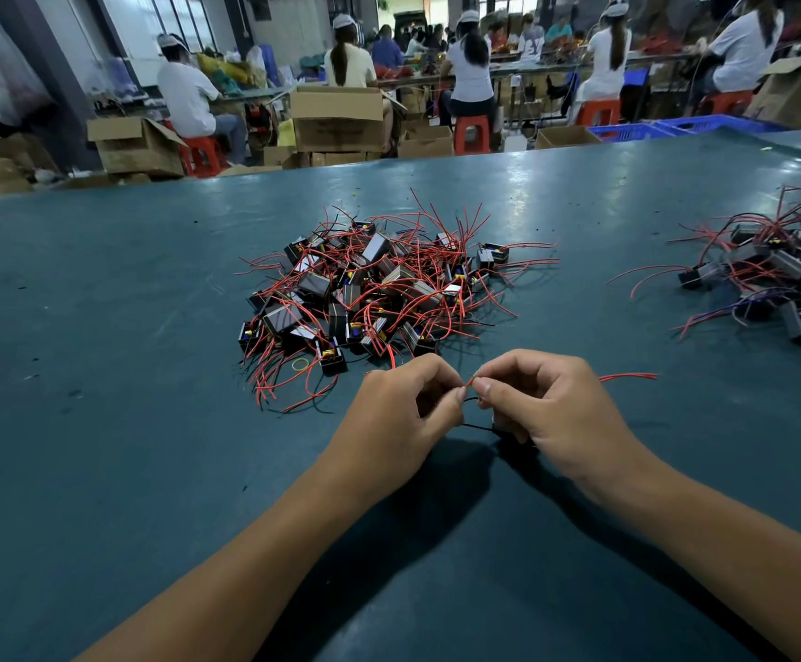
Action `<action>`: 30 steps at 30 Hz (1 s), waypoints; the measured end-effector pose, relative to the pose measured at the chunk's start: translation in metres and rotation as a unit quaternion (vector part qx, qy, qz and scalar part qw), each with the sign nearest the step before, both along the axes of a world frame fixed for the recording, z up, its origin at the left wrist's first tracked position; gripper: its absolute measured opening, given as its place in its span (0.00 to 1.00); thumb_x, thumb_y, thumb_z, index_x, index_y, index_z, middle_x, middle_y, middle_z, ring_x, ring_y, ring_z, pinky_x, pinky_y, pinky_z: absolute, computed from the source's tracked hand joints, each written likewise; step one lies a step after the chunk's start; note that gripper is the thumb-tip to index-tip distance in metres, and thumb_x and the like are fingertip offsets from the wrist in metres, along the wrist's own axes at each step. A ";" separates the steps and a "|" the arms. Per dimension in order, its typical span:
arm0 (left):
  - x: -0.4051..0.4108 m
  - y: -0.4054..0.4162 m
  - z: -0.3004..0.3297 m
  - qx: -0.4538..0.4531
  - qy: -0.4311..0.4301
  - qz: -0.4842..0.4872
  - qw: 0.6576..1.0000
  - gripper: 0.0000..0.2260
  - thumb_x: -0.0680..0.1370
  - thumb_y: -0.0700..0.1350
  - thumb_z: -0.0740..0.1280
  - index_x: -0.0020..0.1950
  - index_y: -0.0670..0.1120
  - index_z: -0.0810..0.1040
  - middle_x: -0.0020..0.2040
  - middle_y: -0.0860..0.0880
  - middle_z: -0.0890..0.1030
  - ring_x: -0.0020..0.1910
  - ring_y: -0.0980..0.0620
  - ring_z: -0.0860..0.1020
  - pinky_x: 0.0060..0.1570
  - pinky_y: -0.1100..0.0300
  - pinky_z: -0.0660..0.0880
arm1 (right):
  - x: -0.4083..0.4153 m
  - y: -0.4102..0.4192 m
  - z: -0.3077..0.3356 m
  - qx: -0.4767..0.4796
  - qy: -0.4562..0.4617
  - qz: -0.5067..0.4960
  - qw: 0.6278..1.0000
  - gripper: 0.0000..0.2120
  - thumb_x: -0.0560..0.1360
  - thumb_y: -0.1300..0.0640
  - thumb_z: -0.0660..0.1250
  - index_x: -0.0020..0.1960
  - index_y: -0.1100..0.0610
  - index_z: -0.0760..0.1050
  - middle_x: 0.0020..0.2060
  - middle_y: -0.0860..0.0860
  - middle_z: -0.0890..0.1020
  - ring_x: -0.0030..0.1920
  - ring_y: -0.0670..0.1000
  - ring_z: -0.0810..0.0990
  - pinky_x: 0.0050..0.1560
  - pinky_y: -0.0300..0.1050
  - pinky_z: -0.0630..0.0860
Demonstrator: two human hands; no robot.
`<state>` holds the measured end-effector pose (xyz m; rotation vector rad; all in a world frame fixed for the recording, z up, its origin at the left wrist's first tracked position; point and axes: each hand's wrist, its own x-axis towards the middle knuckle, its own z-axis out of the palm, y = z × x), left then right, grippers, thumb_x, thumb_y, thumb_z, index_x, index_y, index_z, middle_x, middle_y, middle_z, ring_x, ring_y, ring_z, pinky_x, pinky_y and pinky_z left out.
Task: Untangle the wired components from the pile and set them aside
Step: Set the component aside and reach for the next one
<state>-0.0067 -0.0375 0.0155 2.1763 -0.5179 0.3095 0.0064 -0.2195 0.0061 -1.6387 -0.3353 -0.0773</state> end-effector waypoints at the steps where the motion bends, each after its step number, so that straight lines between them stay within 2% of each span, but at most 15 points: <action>1: 0.000 0.000 0.000 -0.003 0.003 -0.002 1.000 0.02 0.79 0.43 0.70 0.47 0.46 0.80 0.36 0.53 0.84 0.33 0.59 0.79 0.35 0.65 0.74 | 0.000 0.000 0.000 0.006 0.002 -0.001 1.000 0.04 0.75 0.62 0.72 0.42 0.56 0.83 0.30 0.50 0.81 0.27 0.46 0.73 0.26 0.34 0.68; 6: -0.001 -0.002 0.001 -0.009 0.008 -0.007 1.000 0.02 0.79 0.41 0.70 0.46 0.46 0.80 0.36 0.53 0.84 0.32 0.61 0.79 0.35 0.67 0.73 | -0.001 0.003 -0.001 0.007 -0.003 -0.003 1.000 0.05 0.75 0.62 0.72 0.40 0.56 0.82 0.30 0.50 0.81 0.28 0.44 0.73 0.29 0.33 0.68; 12: -0.002 -0.002 0.002 -0.007 0.005 -0.014 1.000 0.02 0.79 0.41 0.70 0.47 0.45 0.81 0.37 0.54 0.84 0.33 0.61 0.79 0.35 0.69 0.73 | -0.001 0.004 0.000 -0.022 -0.023 -0.012 0.999 0.04 0.75 0.62 0.72 0.42 0.56 0.82 0.31 0.49 0.81 0.33 0.45 0.76 0.35 0.39 0.74; 14: -0.002 -0.002 0.002 -0.008 0.001 -0.012 1.000 0.02 0.79 0.41 0.70 0.47 0.45 0.81 0.37 0.53 0.84 0.34 0.59 0.80 0.35 0.66 0.76 | -0.001 0.005 -0.002 -0.031 -0.031 -0.019 0.999 0.04 0.75 0.62 0.72 0.42 0.56 0.81 0.32 0.48 0.82 0.33 0.45 0.76 0.36 0.41 0.74; 18: -0.003 -0.004 0.001 -0.018 0.005 -0.002 1.000 0.01 0.79 0.41 0.70 0.47 0.45 0.81 0.38 0.52 0.84 0.38 0.55 0.83 0.41 0.52 0.79 | -0.003 0.008 -0.006 -0.019 -0.047 -0.029 0.998 0.05 0.76 0.61 0.72 0.43 0.54 0.81 0.33 0.49 0.82 0.33 0.44 0.77 0.36 0.37 0.73; 20: -0.003 -0.004 0.001 -0.025 0.006 0.000 1.000 0.01 0.79 0.41 0.70 0.47 0.45 0.81 0.38 0.52 0.84 0.38 0.53 0.83 0.41 0.50 0.79 | -0.003 0.008 -0.007 -0.038 -0.063 -0.035 0.997 0.05 0.77 0.60 0.71 0.43 0.54 0.80 0.34 0.52 0.82 0.34 0.45 0.76 0.36 0.41 0.74; 22: -0.003 -0.005 0.001 -0.027 0.007 -0.004 1.000 0.01 0.79 0.41 0.70 0.47 0.45 0.81 0.38 0.52 0.84 0.38 0.54 0.83 0.40 0.51 0.79 | -0.003 0.009 -0.008 -0.047 -0.074 -0.043 0.995 0.05 0.77 0.60 0.71 0.42 0.53 0.80 0.34 0.51 0.82 0.33 0.45 0.76 0.37 0.44 0.74; 25: -0.004 -0.004 0.003 -0.026 0.008 -0.012 1.000 0.01 0.79 0.42 0.70 0.48 0.46 0.82 0.38 0.53 0.84 0.37 0.55 0.82 0.40 0.52 0.79 | -0.003 0.008 -0.007 -0.042 -0.078 -0.053 0.995 0.07 0.77 0.60 0.71 0.41 0.53 0.79 0.31 0.46 0.80 0.32 0.42 0.74 0.35 0.39 0.72; 27: -0.004 -0.004 0.005 -0.024 -0.014 0.003 1.000 0.02 0.79 0.44 0.70 0.48 0.47 0.81 0.37 0.54 0.83 0.35 0.53 0.80 0.37 0.54 0.77 | -0.003 0.007 -0.005 -0.049 -0.078 -0.052 0.994 0.06 0.77 0.60 0.71 0.41 0.53 0.79 0.30 0.46 0.79 0.31 0.43 0.74 0.34 0.39 0.72; 30: -0.005 -0.002 0.011 -0.030 -0.064 0.034 0.997 0.03 0.79 0.47 0.69 0.47 0.49 0.81 0.38 0.58 0.80 0.33 0.54 0.75 0.33 0.62 0.73 | -0.004 0.003 -0.004 -0.083 -0.094 -0.043 0.991 0.06 0.76 0.59 0.71 0.41 0.53 0.79 0.28 0.44 0.77 0.29 0.42 0.71 0.33 0.38 0.70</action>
